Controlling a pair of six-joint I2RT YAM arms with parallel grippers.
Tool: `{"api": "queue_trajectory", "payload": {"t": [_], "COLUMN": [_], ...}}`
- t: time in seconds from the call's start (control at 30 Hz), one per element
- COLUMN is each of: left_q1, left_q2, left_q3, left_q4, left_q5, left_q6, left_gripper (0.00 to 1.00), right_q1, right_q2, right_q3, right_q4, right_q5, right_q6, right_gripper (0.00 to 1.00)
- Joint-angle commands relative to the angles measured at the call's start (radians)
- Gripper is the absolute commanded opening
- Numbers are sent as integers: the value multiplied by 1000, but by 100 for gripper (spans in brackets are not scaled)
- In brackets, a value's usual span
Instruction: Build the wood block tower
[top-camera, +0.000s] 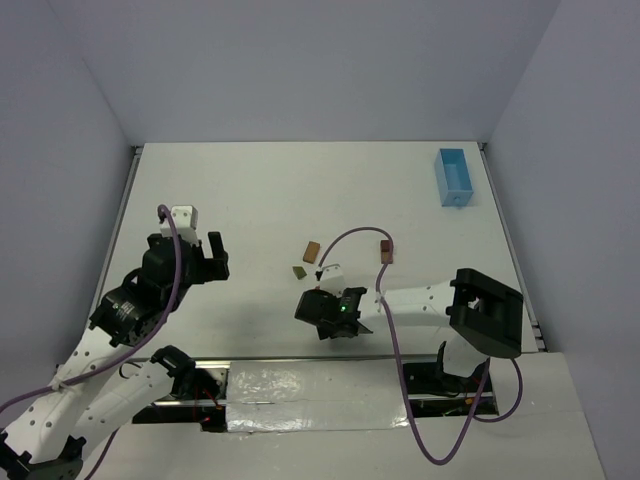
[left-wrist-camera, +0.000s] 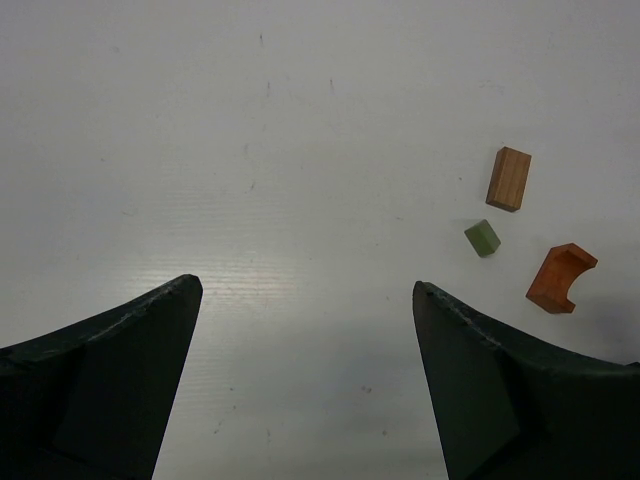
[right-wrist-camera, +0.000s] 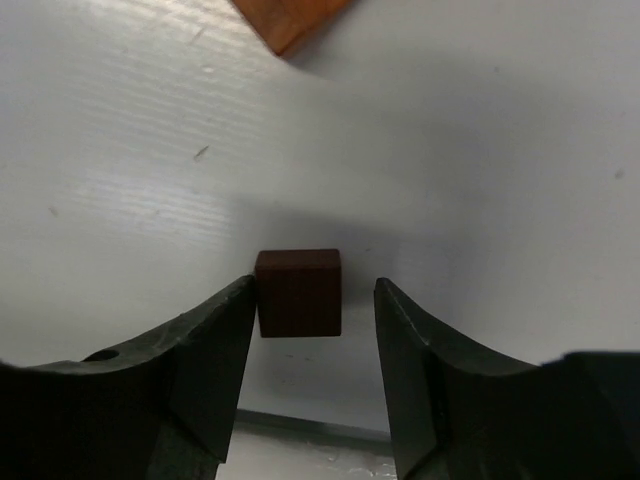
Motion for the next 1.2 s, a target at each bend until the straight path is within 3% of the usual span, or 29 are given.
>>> {"api": "queue_trajectory", "payload": {"t": [0.0, 0.2, 0.63, 0.9, 1.17], "left_q1": [-3, -3, -3, -3, -3], "left_q2": [6, 9, 9, 14, 16], "left_q3": [-5, -5, -5, -5, -6], "left_q4": [27, 27, 27, 30, 30], "left_q5": [2, 0, 4, 7, 10], "left_q6": [14, 13, 14, 16, 16], "left_gripper": [99, 99, 100, 99, 100], "right_q1": [-2, -2, -30, -292, -582], "right_q2": [-32, -48, -95, -287, -286], "right_q3": [-27, -29, -12, -76, -64], "right_q4": [67, 75, 27, 47, 78], "right_q5": [-26, -20, 22, 8, -90], "right_q6": [19, 8, -15, -171, -352], "right_gripper": [58, 46, 38, 37, 38]}}
